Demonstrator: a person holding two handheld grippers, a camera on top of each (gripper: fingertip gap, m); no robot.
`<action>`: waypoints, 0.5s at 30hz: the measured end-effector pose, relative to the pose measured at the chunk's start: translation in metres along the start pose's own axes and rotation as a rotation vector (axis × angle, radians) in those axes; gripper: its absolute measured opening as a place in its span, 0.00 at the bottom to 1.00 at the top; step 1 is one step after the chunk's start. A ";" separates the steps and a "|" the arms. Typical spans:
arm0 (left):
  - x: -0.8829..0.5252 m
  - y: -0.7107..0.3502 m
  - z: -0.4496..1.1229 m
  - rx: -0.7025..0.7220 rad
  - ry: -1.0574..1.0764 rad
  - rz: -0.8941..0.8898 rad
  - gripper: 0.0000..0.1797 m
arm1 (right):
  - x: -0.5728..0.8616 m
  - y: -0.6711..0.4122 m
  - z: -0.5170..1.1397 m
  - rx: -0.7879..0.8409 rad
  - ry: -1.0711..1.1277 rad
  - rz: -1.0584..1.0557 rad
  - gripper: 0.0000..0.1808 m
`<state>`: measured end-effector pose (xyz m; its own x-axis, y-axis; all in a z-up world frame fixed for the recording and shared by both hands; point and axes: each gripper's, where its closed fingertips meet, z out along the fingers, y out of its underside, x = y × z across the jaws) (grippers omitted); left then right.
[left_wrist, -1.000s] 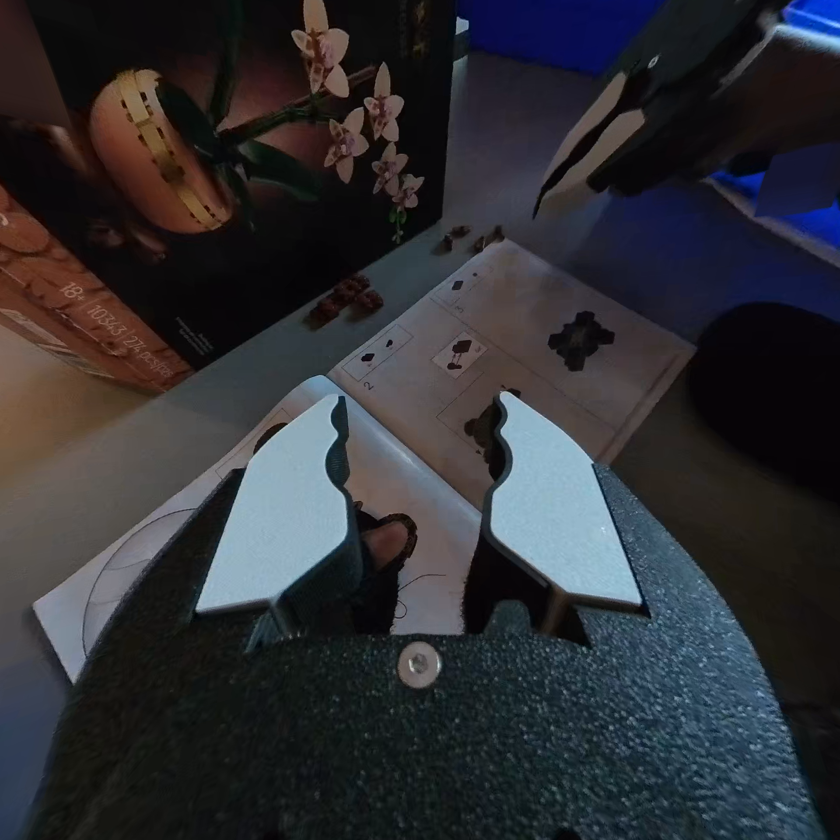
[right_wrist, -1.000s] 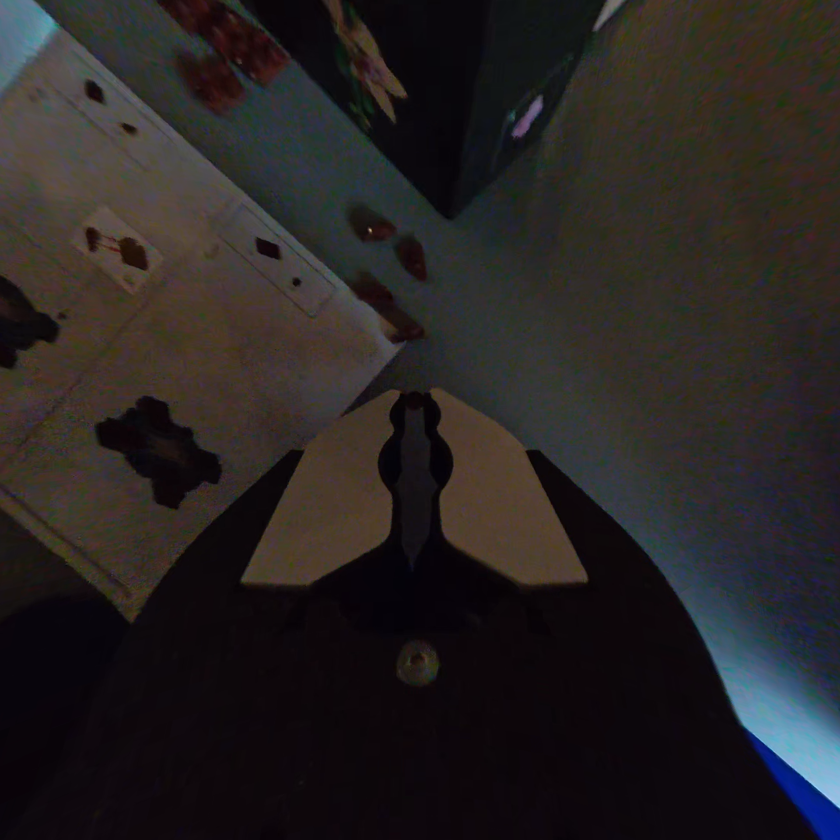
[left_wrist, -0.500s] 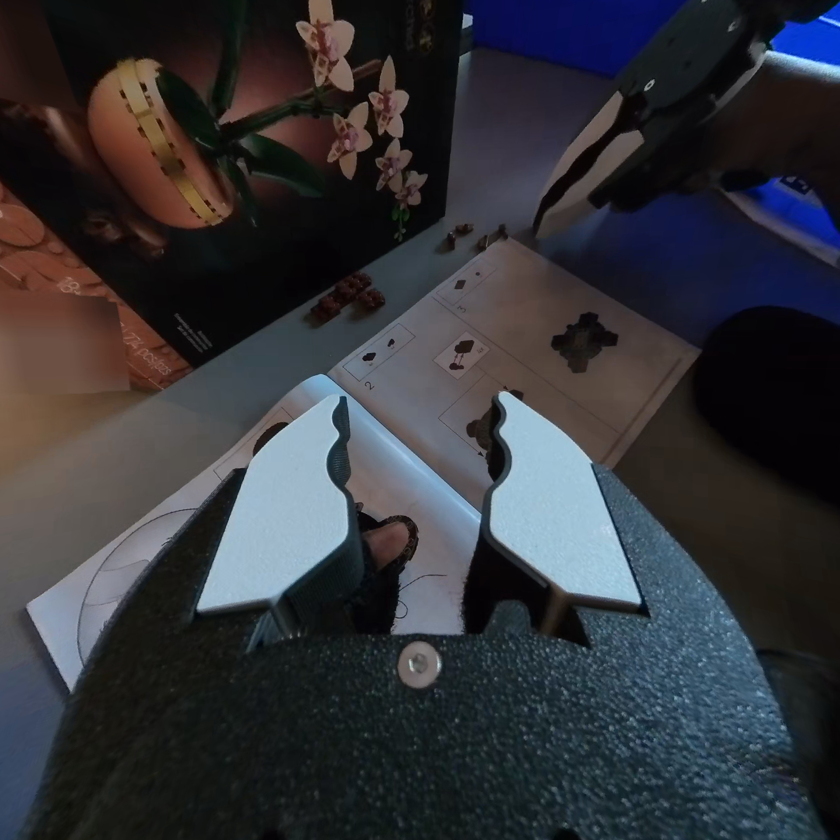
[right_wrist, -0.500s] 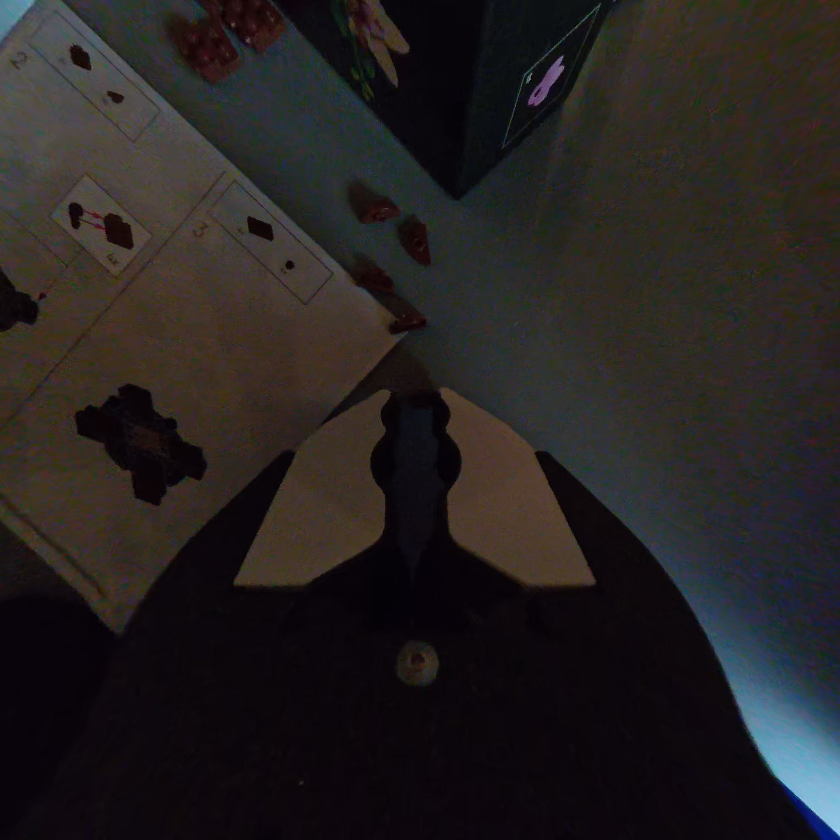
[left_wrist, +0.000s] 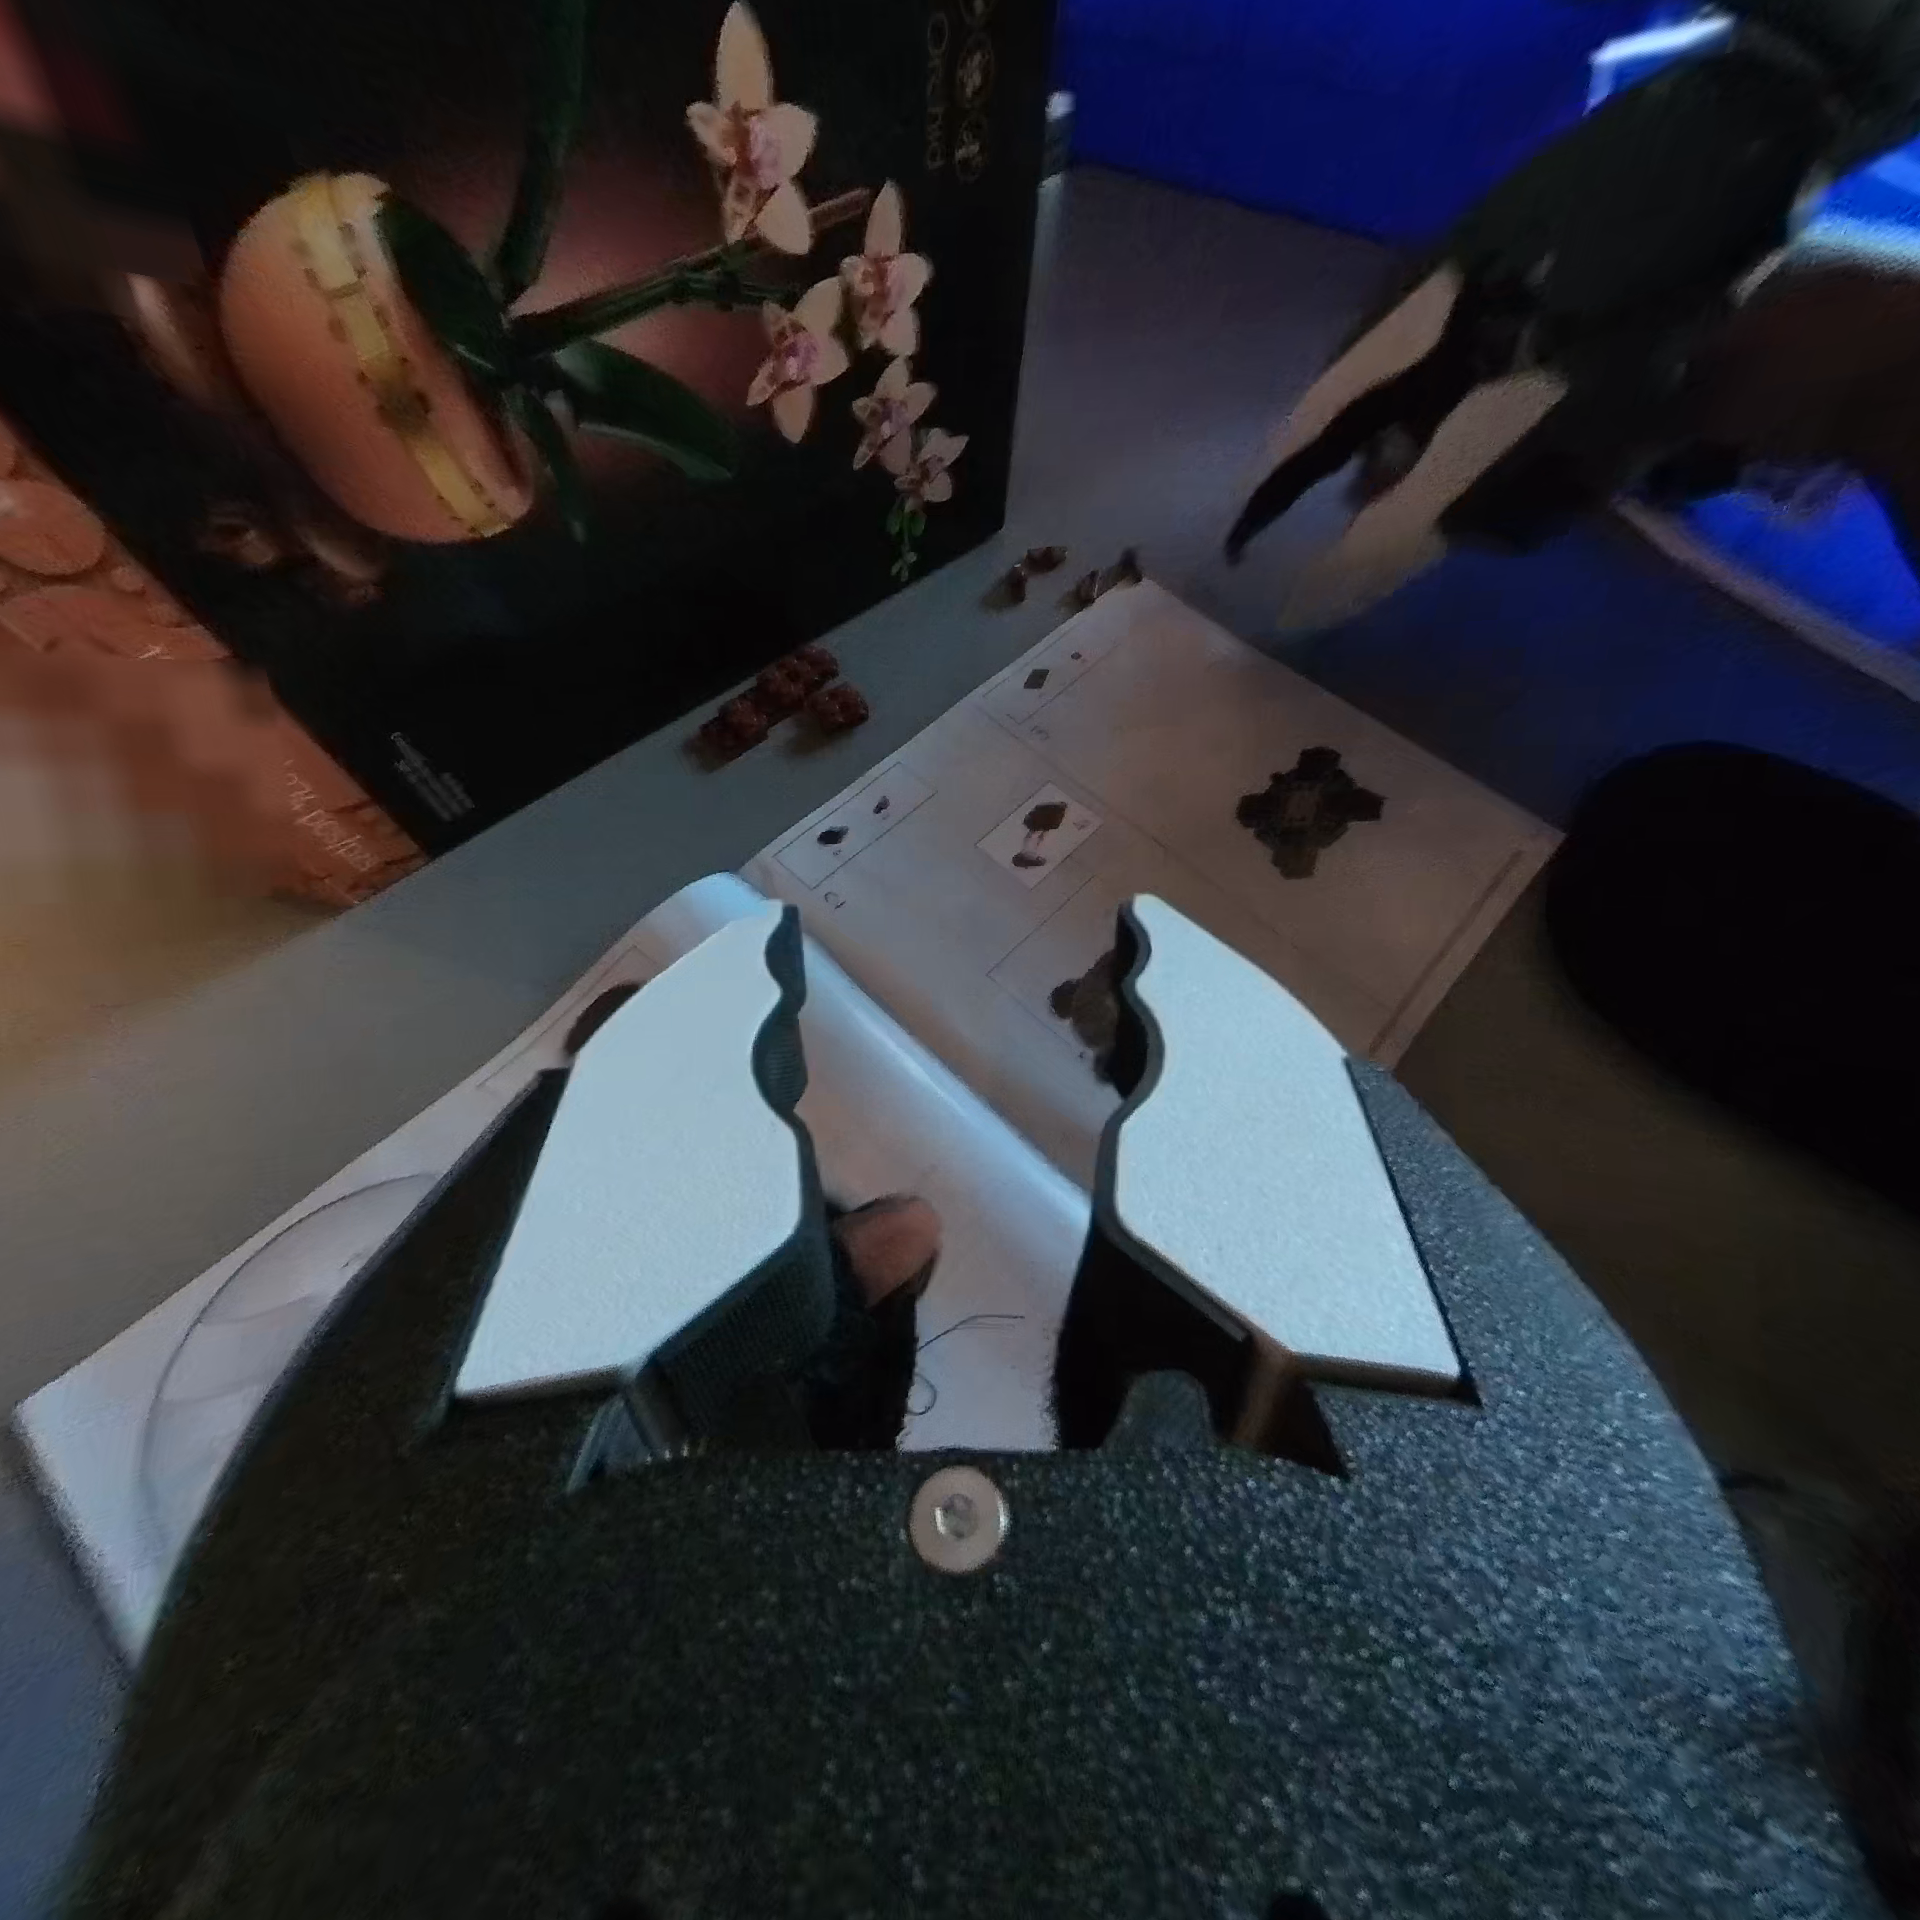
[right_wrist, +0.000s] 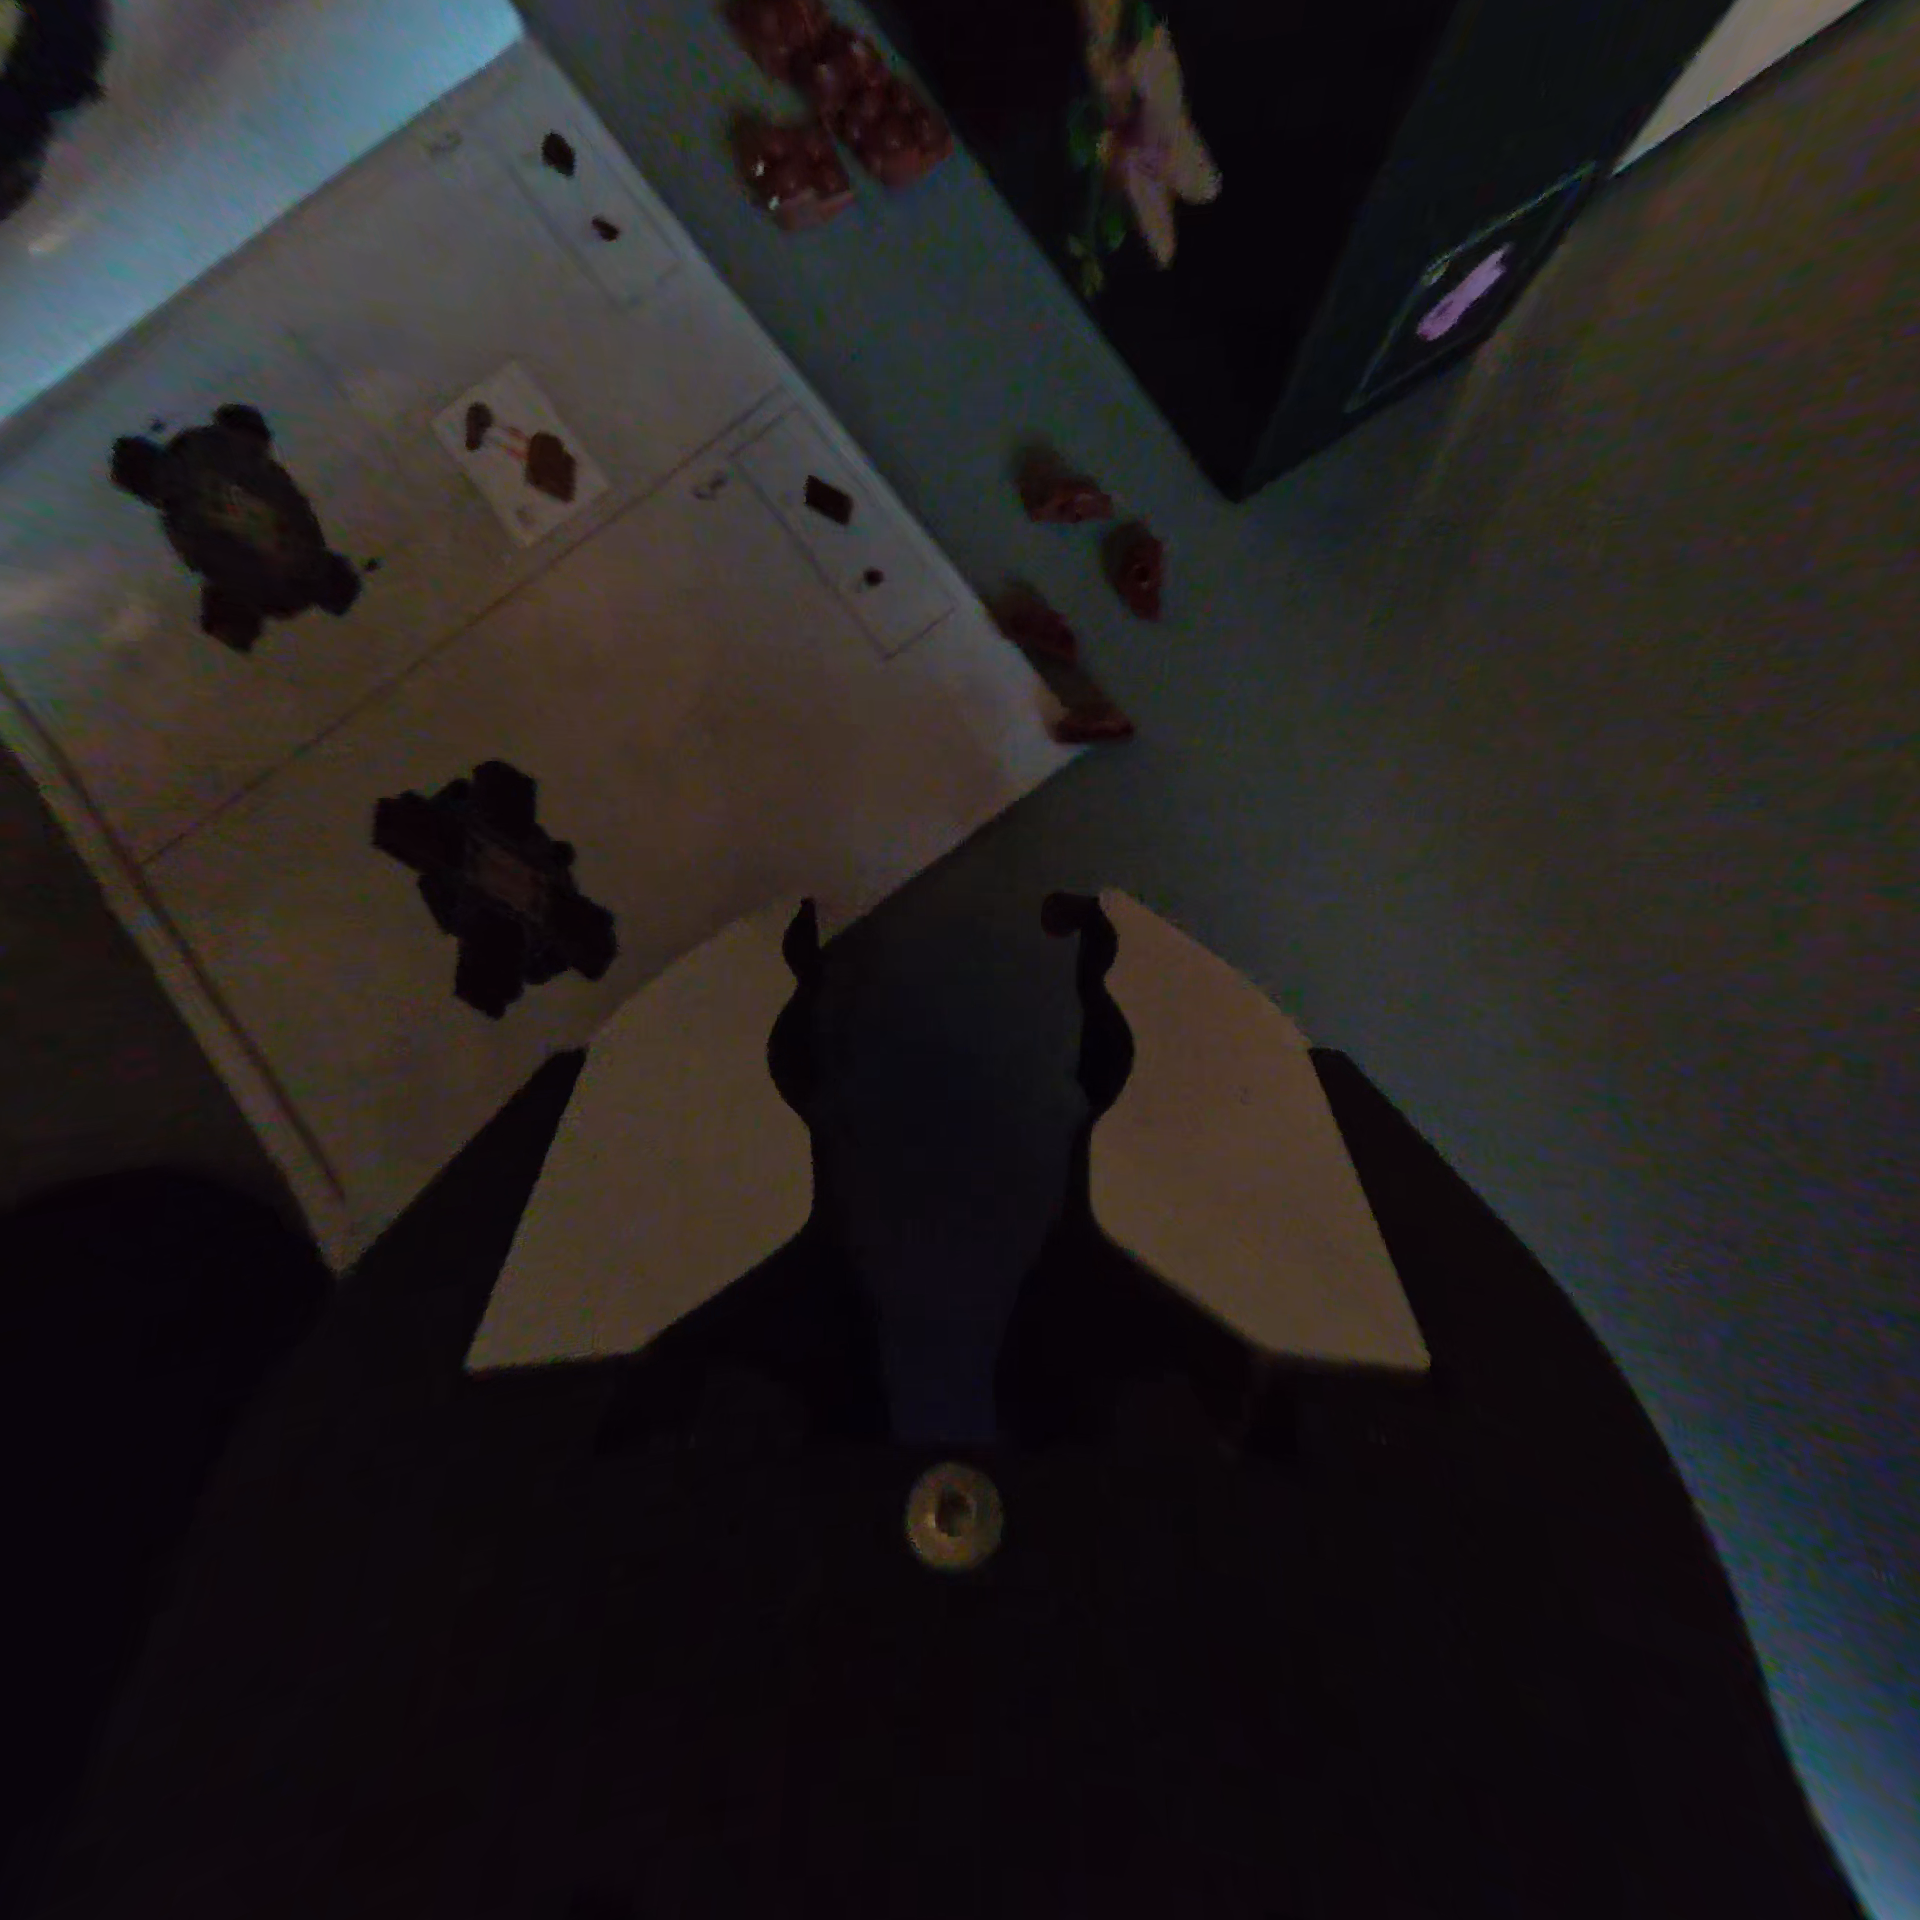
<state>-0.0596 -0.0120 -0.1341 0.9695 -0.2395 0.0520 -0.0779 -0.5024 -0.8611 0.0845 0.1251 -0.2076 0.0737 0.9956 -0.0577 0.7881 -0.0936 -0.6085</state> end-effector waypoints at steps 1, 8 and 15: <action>0.004 -0.003 0.002 0.002 0.024 -0.001 0.31 | 0.000 0.007 0.002 -0.037 -0.003 0.008 0.27; 0.015 -0.020 0.009 -0.001 0.025 0.118 0.31 | -0.009 0.000 -0.003 0.052 -0.039 0.009 0.32; 0.019 -0.015 0.009 -0.013 0.013 0.110 0.31 | 0.002 -0.022 -0.019 0.183 0.041 0.034 0.09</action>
<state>-0.0384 -0.0018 -0.1248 0.9517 -0.3048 -0.0362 -0.1873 -0.4832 -0.8553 0.0793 0.1294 -0.1796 0.1261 0.9907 -0.0507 0.6607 -0.1220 -0.7407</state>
